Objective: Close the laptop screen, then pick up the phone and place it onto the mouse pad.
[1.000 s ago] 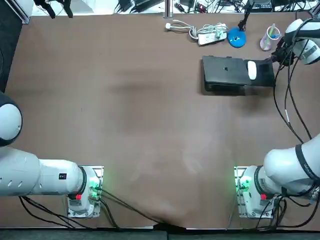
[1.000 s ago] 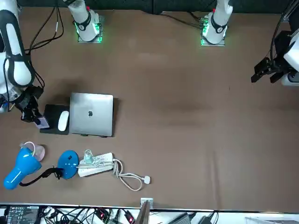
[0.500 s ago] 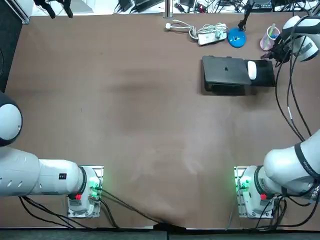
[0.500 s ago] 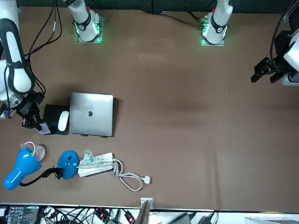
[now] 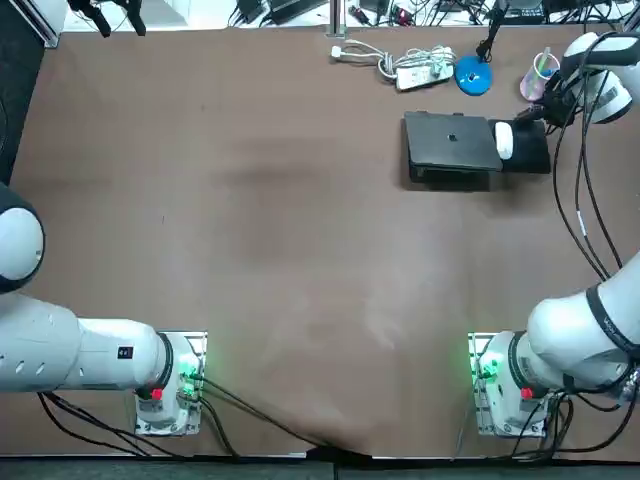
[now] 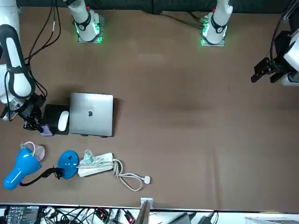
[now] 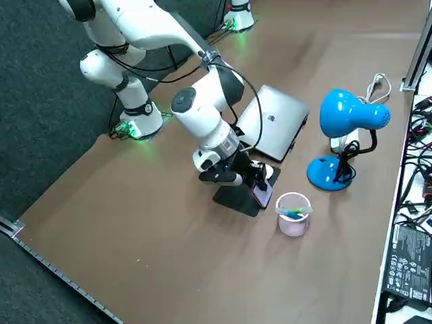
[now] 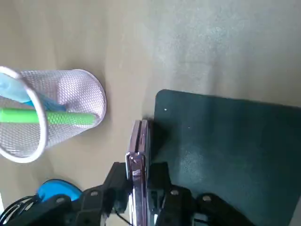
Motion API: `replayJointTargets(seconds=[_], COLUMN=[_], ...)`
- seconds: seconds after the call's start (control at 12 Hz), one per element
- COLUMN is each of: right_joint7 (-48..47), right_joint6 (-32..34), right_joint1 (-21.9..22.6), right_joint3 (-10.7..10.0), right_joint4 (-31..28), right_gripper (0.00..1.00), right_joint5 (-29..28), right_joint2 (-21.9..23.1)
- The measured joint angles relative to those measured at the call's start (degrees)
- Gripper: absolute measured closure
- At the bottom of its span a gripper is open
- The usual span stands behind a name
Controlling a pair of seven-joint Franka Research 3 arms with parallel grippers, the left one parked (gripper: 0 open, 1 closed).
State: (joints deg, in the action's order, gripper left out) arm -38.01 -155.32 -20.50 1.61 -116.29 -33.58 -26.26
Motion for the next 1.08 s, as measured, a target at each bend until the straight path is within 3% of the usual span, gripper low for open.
replayJointTargets(seconds=[1.08], right_joint7=[-4.9], right_joint6=[-0.5], right_joint1=[0.1], right_joint3=[0.0], right_joint4=[-0.3], right_gripper=[0.77], right_joint5=[-1.3], right_joint2=[-0.6])
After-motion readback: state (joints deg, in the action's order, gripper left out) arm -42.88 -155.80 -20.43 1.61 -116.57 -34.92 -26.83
